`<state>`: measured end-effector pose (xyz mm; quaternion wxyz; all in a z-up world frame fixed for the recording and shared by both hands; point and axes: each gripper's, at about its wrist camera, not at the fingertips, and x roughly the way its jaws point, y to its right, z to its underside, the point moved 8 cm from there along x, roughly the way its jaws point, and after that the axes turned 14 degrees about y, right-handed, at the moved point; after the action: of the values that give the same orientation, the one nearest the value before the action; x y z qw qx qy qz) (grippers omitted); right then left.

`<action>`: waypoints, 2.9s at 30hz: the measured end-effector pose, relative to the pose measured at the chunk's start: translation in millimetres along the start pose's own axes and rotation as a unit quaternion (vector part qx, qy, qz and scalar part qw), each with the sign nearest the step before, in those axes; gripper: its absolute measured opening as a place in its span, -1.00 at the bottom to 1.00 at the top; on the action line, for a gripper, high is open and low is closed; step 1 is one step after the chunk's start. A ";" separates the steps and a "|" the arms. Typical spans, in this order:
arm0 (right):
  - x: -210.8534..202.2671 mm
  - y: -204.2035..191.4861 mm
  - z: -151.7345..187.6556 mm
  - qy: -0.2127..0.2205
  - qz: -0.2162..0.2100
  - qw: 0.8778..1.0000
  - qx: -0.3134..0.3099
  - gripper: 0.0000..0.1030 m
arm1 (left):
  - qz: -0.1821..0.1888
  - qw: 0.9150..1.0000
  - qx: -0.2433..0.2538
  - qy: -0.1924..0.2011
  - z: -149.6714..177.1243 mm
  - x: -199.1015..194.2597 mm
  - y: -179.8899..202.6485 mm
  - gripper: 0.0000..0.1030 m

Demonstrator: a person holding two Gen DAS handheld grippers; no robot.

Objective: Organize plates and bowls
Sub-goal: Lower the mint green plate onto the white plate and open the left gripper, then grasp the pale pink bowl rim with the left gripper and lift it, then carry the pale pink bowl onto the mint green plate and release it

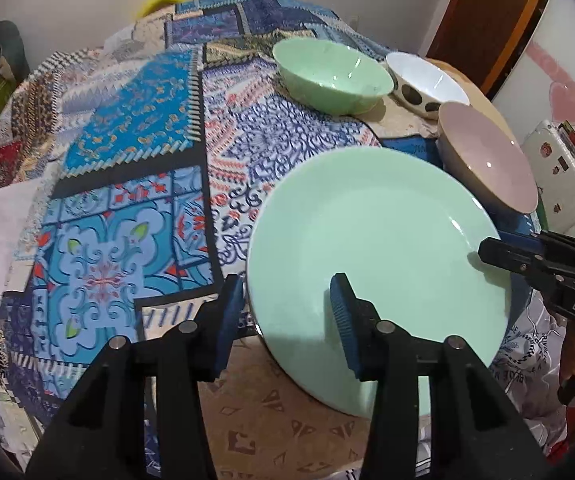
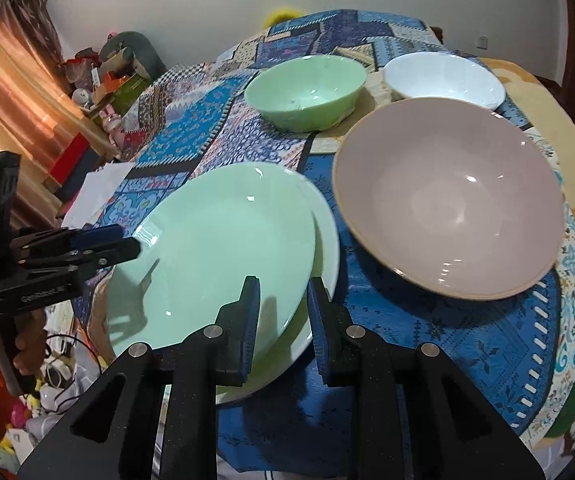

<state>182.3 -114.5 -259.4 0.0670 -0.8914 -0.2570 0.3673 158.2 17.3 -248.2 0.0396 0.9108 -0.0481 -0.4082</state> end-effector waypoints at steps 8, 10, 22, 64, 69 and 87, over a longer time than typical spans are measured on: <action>-30.6 11.1 -25.5 0.056 0.033 0.998 -0.016 -0.51 | 0.001 0.998 0.004 0.063 -30.1 -38.2 11.4 0.16; -37.3 16.8 -33.0 0.069 0.041 0.997 -0.015 -0.47 | 0.008 0.997 0.007 0.074 -38.7 -43.6 19.4 0.20; -70.3 68.7 -63.1 0.149 0.099 0.984 0.005 0.10 | 0.043 0.994 0.030 0.095 -80.1 -25.9 79.6 0.61; -25.4 134.5 -30.2 0.098 0.106 0.984 0.109 -0.54 | 0.106 0.992 0.061 -0.038 -71.4 117.5 169.1 -0.64; -36.0 126.5 -37.3 0.112 0.109 0.983 0.098 -0.54 | 0.113 0.991 0.065 -0.025 -71.8 104.1 172.4 -0.64; -39.6 50.1 -66.7 0.141 0.068 0.987 0.044 -0.54 | 0.097 0.994 0.024 0.048 -85.8 20.2 118.3 -0.64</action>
<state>225.1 -173.0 -202.2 0.1164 -0.9457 -0.1679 0.2529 229.1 -99.8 -193.0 0.0598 0.9209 -0.1443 -0.3571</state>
